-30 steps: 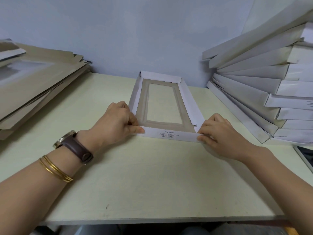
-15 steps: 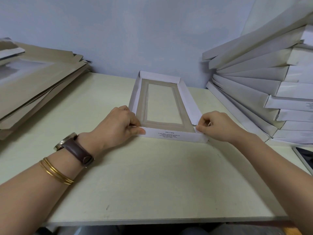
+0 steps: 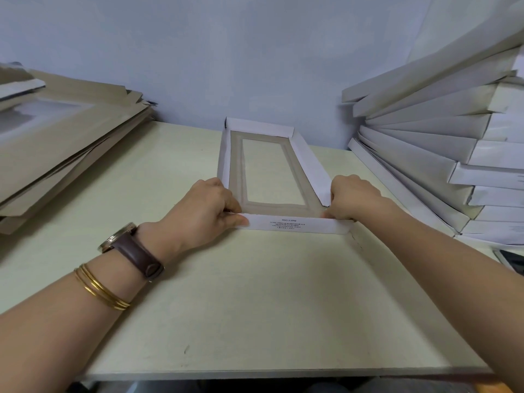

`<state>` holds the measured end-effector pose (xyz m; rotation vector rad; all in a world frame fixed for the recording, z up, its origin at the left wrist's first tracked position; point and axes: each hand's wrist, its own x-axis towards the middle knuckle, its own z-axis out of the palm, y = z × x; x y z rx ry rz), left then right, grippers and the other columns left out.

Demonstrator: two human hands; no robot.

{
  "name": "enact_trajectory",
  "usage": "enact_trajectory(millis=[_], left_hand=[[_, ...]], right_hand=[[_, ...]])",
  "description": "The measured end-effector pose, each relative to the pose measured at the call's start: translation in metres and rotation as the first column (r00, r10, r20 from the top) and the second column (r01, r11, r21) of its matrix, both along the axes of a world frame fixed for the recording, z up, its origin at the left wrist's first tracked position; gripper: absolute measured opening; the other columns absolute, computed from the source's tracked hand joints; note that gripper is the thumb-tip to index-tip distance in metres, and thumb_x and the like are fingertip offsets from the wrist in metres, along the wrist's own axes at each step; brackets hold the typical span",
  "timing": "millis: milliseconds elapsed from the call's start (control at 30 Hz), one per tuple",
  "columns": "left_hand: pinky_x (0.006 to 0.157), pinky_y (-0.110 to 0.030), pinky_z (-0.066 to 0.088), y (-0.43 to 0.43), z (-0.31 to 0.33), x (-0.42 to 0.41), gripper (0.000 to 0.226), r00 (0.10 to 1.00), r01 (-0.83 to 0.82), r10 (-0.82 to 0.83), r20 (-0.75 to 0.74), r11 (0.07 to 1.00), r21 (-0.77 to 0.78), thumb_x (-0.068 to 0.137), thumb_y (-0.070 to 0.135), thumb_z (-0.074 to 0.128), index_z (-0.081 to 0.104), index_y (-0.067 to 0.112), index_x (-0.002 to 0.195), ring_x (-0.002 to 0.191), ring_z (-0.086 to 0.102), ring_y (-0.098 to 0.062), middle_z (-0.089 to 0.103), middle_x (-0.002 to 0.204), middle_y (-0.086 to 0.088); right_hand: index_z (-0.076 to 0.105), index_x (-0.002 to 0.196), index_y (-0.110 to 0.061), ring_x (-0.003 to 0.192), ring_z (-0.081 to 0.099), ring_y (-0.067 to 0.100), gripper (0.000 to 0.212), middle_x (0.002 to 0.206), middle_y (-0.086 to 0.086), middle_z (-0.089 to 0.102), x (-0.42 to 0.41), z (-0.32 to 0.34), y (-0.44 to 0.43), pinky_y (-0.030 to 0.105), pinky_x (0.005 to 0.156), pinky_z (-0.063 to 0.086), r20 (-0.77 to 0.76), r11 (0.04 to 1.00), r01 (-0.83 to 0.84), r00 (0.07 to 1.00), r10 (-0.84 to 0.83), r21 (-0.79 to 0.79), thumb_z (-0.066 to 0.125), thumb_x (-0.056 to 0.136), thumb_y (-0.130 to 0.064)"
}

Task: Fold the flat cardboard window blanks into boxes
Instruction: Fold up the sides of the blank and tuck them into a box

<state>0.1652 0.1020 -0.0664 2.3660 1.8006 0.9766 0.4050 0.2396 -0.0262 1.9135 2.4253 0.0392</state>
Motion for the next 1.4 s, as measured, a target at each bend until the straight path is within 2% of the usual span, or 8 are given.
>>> enact_trajectory(millis=[233, 467, 600, 767, 967, 1167, 1300, 1400], left_hand=[[0.073, -0.029, 0.033, 0.001, -0.002, -0.001, 0.025, 1.0, -0.013, 0.013, 0.001, 1.0, 0.014, 0.084, 0.037, 0.072, 0.075, 0.013, 0.08, 0.081, 0.044, -0.018, 0.062, 0.068, 0.004], [0.073, -0.03, 0.036, 0.001, -0.001, -0.001, 0.024, 1.0, -0.005, 0.005, -0.013, 1.0, 0.028, 0.083, 0.036, 0.073, 0.076, 0.013, 0.079, 0.079, 0.045, -0.018, 0.056, 0.064, 0.009], [0.072, -0.028, 0.033, 0.0, 0.0, 0.0, 0.023, 1.0, 0.001, -0.001, -0.015, 1.0, 0.013, 0.083, 0.037, 0.072, 0.076, 0.014, 0.08, 0.079, 0.043, -0.016, 0.048, 0.059, 0.016], [0.074, -0.028, 0.033, 0.001, -0.001, -0.002, 0.024, 1.0, 0.007, -0.007, -0.015, 1.0, 0.008, 0.084, 0.037, 0.071, 0.076, 0.014, 0.08, 0.08, 0.043, -0.016, 0.052, 0.062, 0.012], [0.073, -0.028, 0.034, 0.002, -0.001, -0.002, 0.026, 1.0, 0.016, -0.016, -0.018, 1.0, 0.008, 0.084, 0.038, 0.071, 0.076, 0.013, 0.08, 0.078, 0.042, -0.016, 0.048, 0.059, 0.015], [0.073, -0.026, 0.032, 0.002, -0.001, -0.002, 0.024, 1.0, 0.025, -0.025, -0.004, 1.0, 0.018, 0.083, 0.037, 0.072, 0.076, 0.014, 0.081, 0.078, 0.042, -0.014, 0.047, 0.06, 0.018], [0.073, -0.026, 0.032, 0.002, -0.002, -0.003, 0.023, 1.0, 0.027, -0.027, -0.006, 1.0, 0.013, 0.083, 0.036, 0.072, 0.076, 0.014, 0.081, 0.079, 0.042, -0.014, 0.045, 0.059, 0.02], [0.073, -0.024, 0.03, 0.002, -0.002, -0.003, 0.023, 1.0, 0.027, -0.027, -0.005, 1.0, 0.012, 0.083, 0.037, 0.072, 0.077, 0.014, 0.082, 0.079, 0.042, -0.013, 0.045, 0.059, 0.021]], right_hand=[[0.059, 0.077, -0.006, 0.058, 0.065, 0.027, 0.012, 0.083, 0.011, 0.058, 0.004, 0.0, 0.014, 0.037, 0.066, 0.06, -0.103, 0.99, 0.078, 0.991, -0.09, -0.116, 0.069, 0.069, -0.005], [0.06, 0.084, -0.006, 0.059, 0.061, 0.027, 0.017, 0.085, 0.012, 0.057, 0.0, 0.001, 0.015, 0.035, 0.063, 0.06, -0.04, 0.986, 0.015, 0.999, -0.021, -0.165, 0.063, 0.068, -0.007], [0.058, 0.1, -0.017, 0.065, 0.052, 0.02, 0.025, 0.088, 0.002, 0.05, 0.0, 0.0, 0.016, 0.025, 0.052, 0.045, -0.007, 0.965, -0.131, 0.991, 0.133, -0.228, 0.051, 0.078, -0.008], [0.057, 0.098, -0.018, 0.071, 0.052, 0.024, 0.026, 0.086, 0.003, 0.049, 0.001, 0.002, 0.018, 0.025, 0.051, 0.039, 0.028, 0.95, -0.178, 0.981, 0.191, -0.255, 0.046, 0.077, -0.008], [0.057, 0.091, -0.021, 0.058, 0.053, 0.022, 0.022, 0.086, 0.004, 0.055, 0.001, 0.004, 0.019, 0.027, 0.055, 0.048, 0.086, 0.95, -0.159, 0.978, 0.188, -0.27, 0.048, 0.073, -0.012], [0.057, 0.093, -0.011, 0.071, 0.057, 0.026, 0.026, 0.092, 0.009, 0.058, -0.008, 0.001, 0.018, 0.03, 0.064, 0.046, 0.17, 0.973, -0.102, 0.976, 0.139, -0.208, 0.052, 0.068, -0.008], [0.051, 0.076, -0.009, 0.057, 0.052, 0.023, 0.008, 0.078, 0.009, 0.054, -0.012, -0.001, 0.016, 0.025, 0.057, 0.042, 0.115, 0.982, -0.049, 0.991, 0.071, -0.18, 0.055, 0.069, -0.007], [0.047, 0.073, -0.01, 0.055, 0.05, 0.02, 0.009, 0.078, 0.007, 0.05, -0.014, -0.004, 0.014, 0.022, 0.051, 0.039, 0.081, 0.988, -0.023, 0.996, 0.035, -0.151, 0.055, 0.071, -0.007]])
